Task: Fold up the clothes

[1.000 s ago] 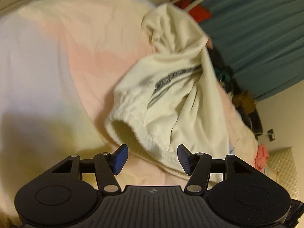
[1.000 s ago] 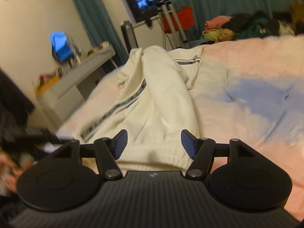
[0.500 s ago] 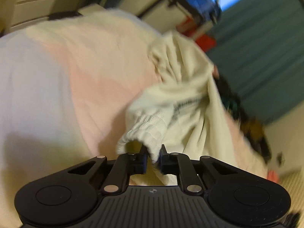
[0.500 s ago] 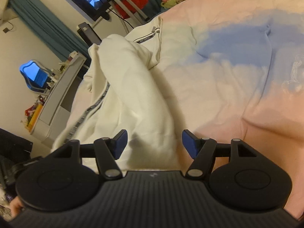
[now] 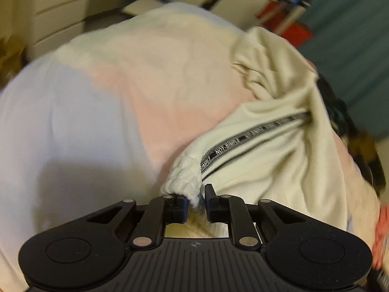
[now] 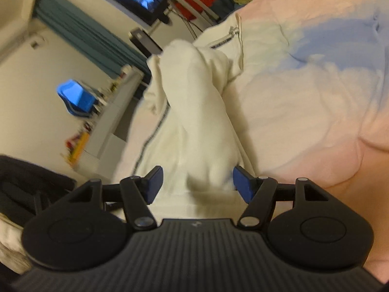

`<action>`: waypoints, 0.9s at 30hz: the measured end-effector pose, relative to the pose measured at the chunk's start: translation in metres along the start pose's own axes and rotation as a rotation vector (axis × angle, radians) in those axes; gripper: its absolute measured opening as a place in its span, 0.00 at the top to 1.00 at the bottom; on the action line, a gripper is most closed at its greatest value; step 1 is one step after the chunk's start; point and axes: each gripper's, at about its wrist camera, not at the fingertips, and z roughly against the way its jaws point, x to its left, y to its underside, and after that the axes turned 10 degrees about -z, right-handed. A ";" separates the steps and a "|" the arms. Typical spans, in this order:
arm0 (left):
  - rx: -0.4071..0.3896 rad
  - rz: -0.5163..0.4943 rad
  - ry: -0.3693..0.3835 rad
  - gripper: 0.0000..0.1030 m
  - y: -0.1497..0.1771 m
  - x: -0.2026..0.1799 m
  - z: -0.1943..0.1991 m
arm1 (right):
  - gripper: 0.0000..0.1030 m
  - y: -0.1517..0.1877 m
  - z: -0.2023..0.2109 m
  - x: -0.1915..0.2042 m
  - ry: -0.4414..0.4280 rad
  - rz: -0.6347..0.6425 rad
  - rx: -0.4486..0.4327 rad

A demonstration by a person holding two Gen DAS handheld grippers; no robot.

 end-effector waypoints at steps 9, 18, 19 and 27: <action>-0.081 -0.007 -0.156 0.17 0.011 -0.009 0.010 | 0.35 -0.009 -0.018 -0.010 0.026 -0.043 -0.008; -0.101 -0.098 -0.213 0.31 0.011 -0.036 -0.013 | 0.37 0.005 -0.055 -0.016 0.124 0.024 0.052; -0.117 -0.082 -0.218 0.44 0.010 -0.035 -0.012 | 0.38 0.006 -0.055 -0.017 0.116 0.021 0.053; -0.240 0.114 -0.102 0.81 -0.015 -0.020 0.002 | 0.72 0.043 -0.028 -0.002 0.023 -0.075 0.043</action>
